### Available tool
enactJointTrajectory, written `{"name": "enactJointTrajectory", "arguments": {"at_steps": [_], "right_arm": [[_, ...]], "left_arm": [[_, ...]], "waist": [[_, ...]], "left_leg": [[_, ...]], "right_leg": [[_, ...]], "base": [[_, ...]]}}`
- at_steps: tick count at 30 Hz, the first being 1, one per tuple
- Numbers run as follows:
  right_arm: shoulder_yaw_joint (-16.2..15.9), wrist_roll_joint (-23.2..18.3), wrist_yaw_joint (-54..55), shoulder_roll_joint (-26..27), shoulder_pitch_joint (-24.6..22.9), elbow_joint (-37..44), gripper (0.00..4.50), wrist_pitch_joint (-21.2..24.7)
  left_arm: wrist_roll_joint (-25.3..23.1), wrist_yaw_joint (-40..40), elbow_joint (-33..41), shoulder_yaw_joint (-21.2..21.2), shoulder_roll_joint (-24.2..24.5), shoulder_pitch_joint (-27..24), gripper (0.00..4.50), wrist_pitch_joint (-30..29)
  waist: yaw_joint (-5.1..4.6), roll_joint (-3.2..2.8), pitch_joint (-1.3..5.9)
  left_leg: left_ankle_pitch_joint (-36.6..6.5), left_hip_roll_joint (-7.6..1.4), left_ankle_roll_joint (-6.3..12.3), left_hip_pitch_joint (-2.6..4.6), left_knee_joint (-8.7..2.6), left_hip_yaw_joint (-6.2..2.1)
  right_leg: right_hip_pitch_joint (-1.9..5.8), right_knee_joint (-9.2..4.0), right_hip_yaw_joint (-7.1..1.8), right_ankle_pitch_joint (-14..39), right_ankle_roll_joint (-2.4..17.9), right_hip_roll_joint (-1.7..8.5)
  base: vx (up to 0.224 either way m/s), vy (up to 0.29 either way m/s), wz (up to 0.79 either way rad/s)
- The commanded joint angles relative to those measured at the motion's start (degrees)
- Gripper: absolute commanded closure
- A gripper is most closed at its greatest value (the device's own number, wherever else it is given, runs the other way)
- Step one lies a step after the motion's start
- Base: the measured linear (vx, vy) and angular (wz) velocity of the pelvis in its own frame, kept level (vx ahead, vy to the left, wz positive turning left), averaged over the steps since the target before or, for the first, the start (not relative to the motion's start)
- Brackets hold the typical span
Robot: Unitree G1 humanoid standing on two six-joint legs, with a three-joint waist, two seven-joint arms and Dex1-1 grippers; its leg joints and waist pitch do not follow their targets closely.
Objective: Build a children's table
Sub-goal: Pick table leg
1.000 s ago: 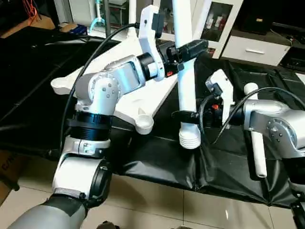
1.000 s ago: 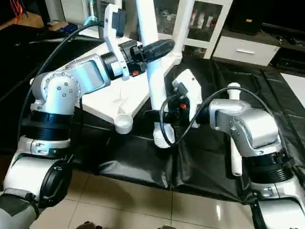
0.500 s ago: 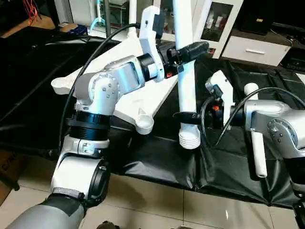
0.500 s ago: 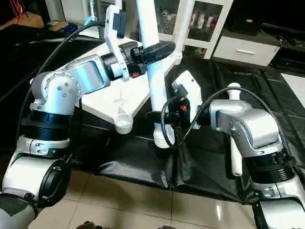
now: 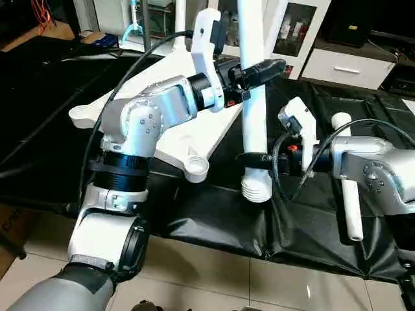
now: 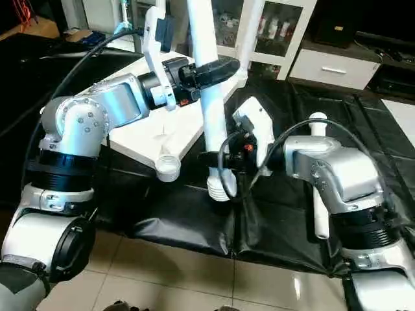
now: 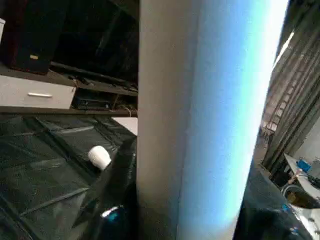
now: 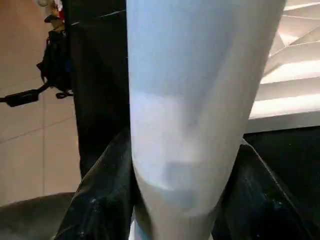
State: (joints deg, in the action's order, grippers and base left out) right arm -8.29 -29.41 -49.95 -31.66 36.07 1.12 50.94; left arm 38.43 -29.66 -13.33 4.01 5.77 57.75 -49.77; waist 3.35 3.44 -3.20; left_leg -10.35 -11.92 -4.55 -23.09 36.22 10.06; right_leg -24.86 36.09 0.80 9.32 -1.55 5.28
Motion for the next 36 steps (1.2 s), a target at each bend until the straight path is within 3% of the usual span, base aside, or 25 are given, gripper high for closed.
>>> {"name": "enactJointTrajectory", "arguments": {"at_steps": [1, 8, 9, 10, 11, 12, 13, 15, 16, 17, 19, 20, 21, 22, 23, 24, 26, 28, 30, 31, 32, 33, 34, 35, 36], "right_arm": [[1.88, 0.56, 2.07, 0.31, 0.63, -1.31, 2.66, -0.43], [1.98, 0.58, 2.23, 0.44, 0.66, -1.38, 2.66, -0.48], [4.22, 1.37, 5.93, 2.01, 1.19, -3.43, 2.66, -2.02], [5.68, 1.92, 8.39, 2.93, 1.53, -4.83, 2.66, -3.07], [5.68, 1.92, 8.39, 2.93, 1.53, -4.83, 2.66, -3.07], [12.79, 3.87, 19.55, 6.48, 2.51, -10.88, 2.66, -8.54], [12.79, 3.87, 19.55, 6.48, 2.51, -10.88, 2.67, -8.54], [17.85, 3.67, 25.62, 8.45, 2.56, -13.68, 2.67, -12.11], [19.98, 2.69, 27.2, 9.37, 2.38, -13.72, 2.67, -12.89], [21.21, 1.95, 27.86, 9.94, 2.22, -13.51, 2.67, -13.15], [22.82, 1.03, 28.15, 11.21, 1.11, -11.44, 2.67, -13.82], [22.84, 1.04, 28.17, 11.24, 1.08, -11.37, 2.67, -13.85], [23.06, 1.7, 29.09, 11.63, 0.29, -9.96, 2.67, -14.34], [23.18, 2.43, 30.25, 11.84, -0.48, -8.66, 2.67, -14.24], [23.18, 2.43, 30.25, 11.84, -0.48, -8.66, 2.67, -14.24], [22.46, 4.5, 32.99, 12.26, -2.58, -5.37, 2.67, -13.85], [20.55, 8.05, 35.41, 12.09, -5.31, -1.36, 2.67, -15.44], [19.66, 12.18, 38.73, 12.81, -8.51, 2.5, 2.67, -21.94], [18.33, 16.82, 41.75, 12.88, -11.55, 6.43, 2.67, -25.61], [17.45, 18.77, 43.02, 12.95, -13.29, 8.33, 2.67, -26.22], [16.33, 20.88, 44.34, 13.72, -17.85, 13.34, 2.67, -26.14], [16.33, 20.88, 44.34, 13.72, -17.85, 13.34, 2.67, -26.14], [16.14, 16.64, 43.32, 17.1, -24.13, 20.56, 2.67, -22.26], [16.14, 16.64, 43.32, 17.1, -24.13, 20.56, 2.67, -22.26], [15.32, 16.29, 43.38, 17.83, -26.15, 22.1, 2.67, -21.78]], "left_arm": [[-0.07, 0.25, 1.03, 0.26, 0.07, 0.3, 2.07, -0.19], [-0.03, 0.19, 0.96, 0.32, 0.13, 0.33, 1.97, -0.2], [-0.02, 0.35, 0.26, 1.26, 0.29, 0.39, 1.84, 0.87], [-0.1, 0.6, -0.12, 1.83, 0.29, 0.38, 1.84, 1.71], [-0.1, 0.6, -0.12, 1.83, 0.29, 0.38, 1.73, 1.71], [0.93, 1.28, 0.08, 4.4, 0.52, -0.34, 1.73, 3.35], [0.93, 1.28, 0.08, 4.4, 0.52, -0.34, 1.73, 3.35], [2.61, 0.85, 2.08, 5.36, 1.45, -1.75, 1.73, 1.21], [3.33, 0.45, 3.18, 5.61, 1.87, -2.57, 1.73, 0.16], [3.74, -0.05, 3.86, 5.66, 2.16, -3.15, 1.73, -0.4], [2.7, -2.62, 6.12, 3.57, 3.67, -5.56, 1.73, -0.35], [2.6, -2.68, 6.18, 3.47, 3.72, -5.64, 1.73, -0.3], [-0.82, -2.04, 6.44, 1.28, 4.83, -7.28, 1.73, 1.39], [-5.59, 0.72, 5.71, -0.58, 5.45, -8.57, 1.73, 4.89], [-5.59, 0.72, 5.71, -0.58, 5.45, -8.57, 1.73, 4.89], [-14.0, 8.61, 4.42, -2.92, 6.22, -11.8, 1.73, 9.29], [-18.05, 12.74, 6.19, -2.09, 5.71, -16.16, 1.73, 15.67], [-20.24, 15.54, 9.78, 0.3, 4.69, -21.4, 1.73, 22.1], [-22.12, 18.76, 12.85, 1.73, 4.48, -25.9, 1.73, 23.57], [-22.72, 20.0, 14.34, 2.42, 4.31, -28.32, 1.73, 23.95], [-22.23, 20.16, 18.27, 3.47, 4.56, -34.25, 1.73, 21.8], [-22.23, 20.16, 18.27, 3.47, 4.56, -34.25, 1.73, 21.8], [-20.91, 21.9, 22.49, 5.09, 3.01, -41.45, 1.73, 17.28], [-20.91, 21.9, 22.49, 5.09, 3.01, -41.45, 1.73, 17.28], [-21.26, 21.4, 23.2, 5.0, 2.65, -43.28, 1.73, 18.74]], "waist": [[0.05, 0.0, 4.48], [0.12, -0.09, 4.48], [0.09, -0.31, 4.51], [0.33, -2.59, 4.48], [-0.45, -1.1, 4.49], [0.0, -1.82, 4.57], [-0.46, -1.46, 4.49], [-0.22, -2.08, 4.59], [-0.24, -2.42, 4.55], [-0.38, -2.24, 4.72], [-0.53, -2.57, 4.77], [-0.58, -2.58, 4.79], [-0.82, -2.55, 4.75], [-0.96, -2.98, 4.67], [-0.96, -2.98, 4.67], [-1.33, -2.75, 4.51], [-1.36, -2.57, 4.45], [-1.63, -3.0, 4.95], [-1.86, -3.16, 4.87], [-1.89, -4.18, 4.72], [-2.03, -3.89, 4.59], [-2.19, -4.66, 4.25], [-2.52, -4.48, 4.4], [-2.47, -4.56, 4.41], [-2.66, -4.6, 4.16]], "left_leg": [[-7.21, 0.02, 0.33, 1.35, -4.11, 0.68], [-7.84, -0.05, -0.11, 1.49, -4.21, 0.62], [-7.75, 0.0, -0.25, 1.42, -4.22, 0.59], [-7.47, 0.09, -1.04, 1.57, -4.22, 0.27], [-9.12, 0.29, -1.38, 1.41, -4.18, 0.55], [-9.36, 0.36, -1.73, 1.61, -4.17, 0.55], [-9.67, 0.58, -2.16, 1.27, -4.24, 0.65], [-9.67, 0.53, -2.73, 1.77, -4.11, 0.73], [-9.76, 0.58, -2.73, 1.64, -4.22, 0.67], [-9.15, 0.63, -2.54, 1.49, -4.23, 0.65], [-8.05, 0.68, -1.64, 1.43, -4.16, 0.63], [-7.67, 0.61, -0.9, 1.38, -4.23, 0.6], [-7.71, 0.58, -0.54, 1.28, -4.28, 0.59], [-8.15, 0.58, -0.32, 1.36, -4.27, 0.6], [-8.15, 0.58, -0.32, 1.36, -4.27, 0.6], [-9.13, 0.37, -0.21, 1.26, -4.46, 0.51], [-8.99, 0.33, -0.51, 0.96, -4.56, 0.31], [-7.4, 0.34, -1.08, 1.02, -4.4, 0.35], [-7.39, 0.19, -1.3, 1.03, -4.42, 0.39], [-8.34, 0.3, -1.3, 1.32, -4.53, 0.37], [-9.14, 0.09, -1.35, 1.41, -4.67, 0.41], [-11.89, 0.03, -1.47, 1.56, -5.04, 0.42], [-13.7, 0.22, -1.17, 1.61, -5.11, 0.41], [-13.67, 0.08, -0.7, 1.63, -5.23, 0.41], [-14.63, 0.19, -0.07, 1.36, -5.45, 0.42]], "right_leg": [[3.7, -3.71, -0.49, 6.38, 13.4, 0.78], [3.71, -3.69, -0.48, 6.42, 13.17, 0.75], [3.73, -3.67, -0.47, 5.9, 13.23, 0.74], [3.53, -3.3, -0.48, 5.15, 13.57, 0.87], [3.54, -3.88, -0.34, 5.8, 13.66, 0.55], [3.63, -3.77, -0.38, 6.11, 13.74, 0.71], [3.48, -4.02, -0.35, 8.0, 13.45, 0.67], [3.35, -3.94, -0.38, 7.59, 13.21, 0.43], [3.51, -3.86, -0.35, 7.29, 13.1, 0.37], [3.73, -3.62, -0.26, 5.93, 12.73, 0.2], [3.86, -3.5, -0.18, 3.69, 12.91, 0.11], [3.96, -3.49, -0.15, 3.25, 13.18, 0.19], [4.01, -3.64, -0.13, 3.71, 13.06, 0.14], [3.89, -3.77, -0.18, 4.47, 12.84, 0.16], [3.89, -3.77, -0.18, 4.47, 12.84, 0.16], [3.98, -4.29, -0.18, 6.56, 11.53, 0.08], [4.33, -4.62, -0.23, 9.41, 9.63, 0.37], [3.96, -4.5, -0.31, 9.56, 8.65, 0.47], [3.65, -4.42, -0.3, 8.29, 8.48, 0.2], [3.3, -4.33, -0.29, 8.37, 8.41, -0.06], [3.22, -4.6, -0.31, 8.61, 8.22, -0.09], [3.04, -5.21, -0.24, 10.43, 7.57, -0.16], [3.22, -5.15, -0.25, 11.69, 7.17, -0.31], [3.27, -5.17, -0.32, 11.17, 7.03, -0.26], [2.83, -5.67, -0.3, 13.07, 6.64, -0.37]], "base": [[0.0, 0.0, 0.0], [0.0, 0.0, 0.0], [0.0, 0.0, 0.0], [0.0, 0.0, 0.0], [0.0, 0.0, 0.0], [0.0, 0.0, 0.0], [0.0, 0.0, 0.0], [0.0, 0.0, 0.0], [0.0, 0.0, 0.0], [0.0, 0.0, 0.0], [0.0, 0.0, 0.0], [0.0, 0.0, 0.0], [0.0, 0.0, 0.0], [0.0, 0.0, 0.0], [0.0, 0.0, 0.0], [0.0, 0.0, 0.0], [0.0, 0.0, 0.0], [0.0, 0.0, 0.0], [0.0, 0.0, 0.0], [0.0, 0.0, 0.0], [0.0, 0.0, 0.0], [0.0, 0.0, 0.0], [0.0, 0.0, 0.0], [0.0, 0.0, 0.0], [0.0, 0.0, 0.0]]}}
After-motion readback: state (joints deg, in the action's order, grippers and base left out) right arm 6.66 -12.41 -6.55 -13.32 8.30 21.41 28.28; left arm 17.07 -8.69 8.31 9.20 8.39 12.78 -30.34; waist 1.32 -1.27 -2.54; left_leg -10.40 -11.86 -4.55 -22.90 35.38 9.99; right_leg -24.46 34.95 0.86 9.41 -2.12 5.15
